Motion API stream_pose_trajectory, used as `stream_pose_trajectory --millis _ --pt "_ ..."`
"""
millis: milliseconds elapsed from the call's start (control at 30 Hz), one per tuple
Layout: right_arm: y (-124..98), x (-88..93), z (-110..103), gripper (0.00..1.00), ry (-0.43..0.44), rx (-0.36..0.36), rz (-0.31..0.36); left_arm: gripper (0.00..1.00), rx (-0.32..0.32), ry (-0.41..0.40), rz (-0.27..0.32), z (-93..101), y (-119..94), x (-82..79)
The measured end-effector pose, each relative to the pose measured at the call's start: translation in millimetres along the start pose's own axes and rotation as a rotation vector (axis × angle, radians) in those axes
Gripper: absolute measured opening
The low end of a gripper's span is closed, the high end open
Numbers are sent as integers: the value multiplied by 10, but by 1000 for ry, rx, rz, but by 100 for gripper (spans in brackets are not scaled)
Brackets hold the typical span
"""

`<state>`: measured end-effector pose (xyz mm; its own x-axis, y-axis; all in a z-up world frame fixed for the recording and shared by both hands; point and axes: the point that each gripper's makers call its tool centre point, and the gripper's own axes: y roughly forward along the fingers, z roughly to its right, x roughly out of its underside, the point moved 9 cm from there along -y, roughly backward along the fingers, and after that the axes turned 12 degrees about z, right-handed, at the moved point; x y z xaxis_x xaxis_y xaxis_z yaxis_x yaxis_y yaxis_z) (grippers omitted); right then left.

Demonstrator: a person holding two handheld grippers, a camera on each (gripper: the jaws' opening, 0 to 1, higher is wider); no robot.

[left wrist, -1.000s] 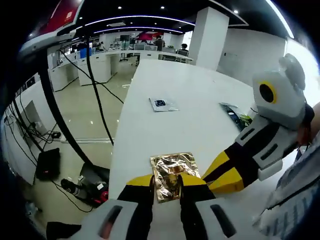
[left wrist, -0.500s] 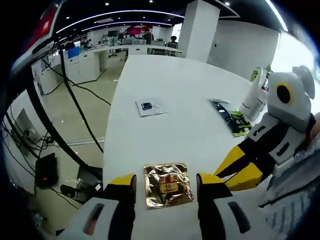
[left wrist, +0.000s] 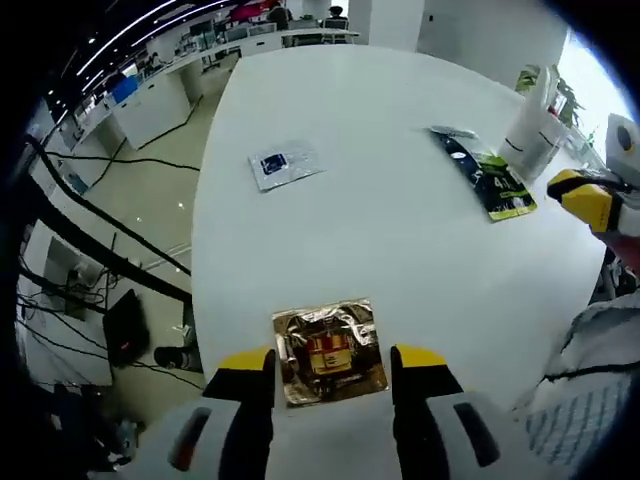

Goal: Arrange the skincare products in the storage area until every visible bottle or jar stands upright without overlapping.

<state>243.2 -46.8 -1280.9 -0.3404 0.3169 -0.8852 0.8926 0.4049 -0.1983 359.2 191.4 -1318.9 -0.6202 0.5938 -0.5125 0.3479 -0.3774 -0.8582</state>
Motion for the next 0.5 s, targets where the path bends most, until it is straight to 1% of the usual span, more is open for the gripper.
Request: stream_pose_trajectory --millis 67,167,233,267,300,400,500 --pt "-118 2 82 9 7 25 17 47 -6 -13 -17 -15 23 -44" --pt "-214 9 143 10 15 38 46 46 -13 -24 -57 -12 33 -78" --pt "-250 -3 146 11 52 35 79 46 -16 -29 -76 -10 39 -99" --pt "-268 -13 145 13 77 25 111 46 -17 -33 -94 -6 43 -113" --pt "-284 -13 156 13 87 27 123 46 -19 -36 -110 -9 47 -125" --pt "-326 -18 186 16 104 38 140 45 -19 -32 -137 10 46 -139" --pt "-359 -14 208 16 114 49 143 45 -20 -32 -154 20 46 -146"
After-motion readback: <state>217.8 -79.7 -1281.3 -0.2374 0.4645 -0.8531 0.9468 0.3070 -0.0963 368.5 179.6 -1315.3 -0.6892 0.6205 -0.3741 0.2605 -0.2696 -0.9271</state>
